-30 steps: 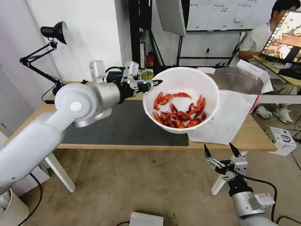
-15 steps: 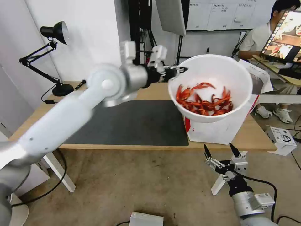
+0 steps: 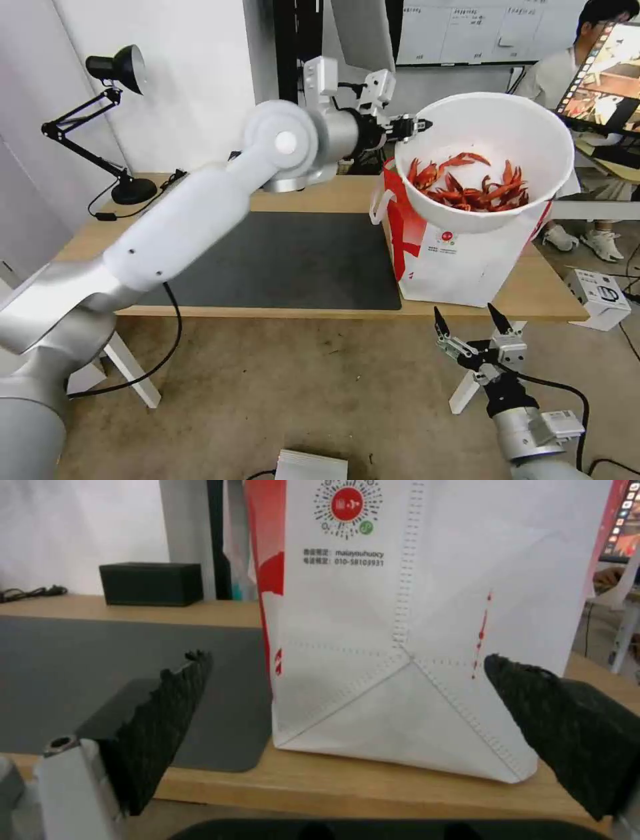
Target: Pick up the trash from the table and place it into the takeout bag.
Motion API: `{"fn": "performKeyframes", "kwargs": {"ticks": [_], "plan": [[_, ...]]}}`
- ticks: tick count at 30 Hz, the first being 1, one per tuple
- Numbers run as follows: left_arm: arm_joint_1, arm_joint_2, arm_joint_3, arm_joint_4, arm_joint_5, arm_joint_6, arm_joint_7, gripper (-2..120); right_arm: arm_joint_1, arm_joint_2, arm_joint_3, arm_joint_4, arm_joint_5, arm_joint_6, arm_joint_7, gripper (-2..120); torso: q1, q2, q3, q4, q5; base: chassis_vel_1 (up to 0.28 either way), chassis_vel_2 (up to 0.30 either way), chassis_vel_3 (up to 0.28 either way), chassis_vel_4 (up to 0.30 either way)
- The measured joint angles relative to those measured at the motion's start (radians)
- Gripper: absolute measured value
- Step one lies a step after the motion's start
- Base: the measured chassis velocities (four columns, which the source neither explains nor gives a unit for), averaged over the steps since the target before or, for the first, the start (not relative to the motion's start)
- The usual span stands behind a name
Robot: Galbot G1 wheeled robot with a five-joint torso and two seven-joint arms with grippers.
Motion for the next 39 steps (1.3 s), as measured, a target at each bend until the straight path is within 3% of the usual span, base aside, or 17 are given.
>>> {"fn": "performKeyframes", "kwargs": {"ticks": [23, 30, 39], "plan": [[-0.061, -0.281, -0.016, 0.306, 0.113, -0.019, -0.009, 0, 0.000, 0.000, 0.000, 0.000, 0.000, 0.000, 0.000, 100, 0.000, 0.000, 0.000, 0.0001, 0.0000, 0.000, 0.000, 0.000, 0.000], [-0.071, -0.370, -0.038, 0.411, 0.172, -0.038, -0.039, 0, 0.000, 0.000, 0.000, 0.000, 0.000, 0.000, 0.000, 100, 0.000, 0.000, 0.000, 0.0000, 0.0000, 0.000, 0.000, 0.000, 0.000], [-0.066, -0.384, -0.033, 0.460, 0.191, -0.089, -0.101, 0, 0.000, 0.000, 0.000, 0.000, 0.000, 0.000, 0.000, 100, 0.000, 0.000, 0.000, 0.0001, -0.0002, 0.000, 0.000, 0.000, 0.000]]}}
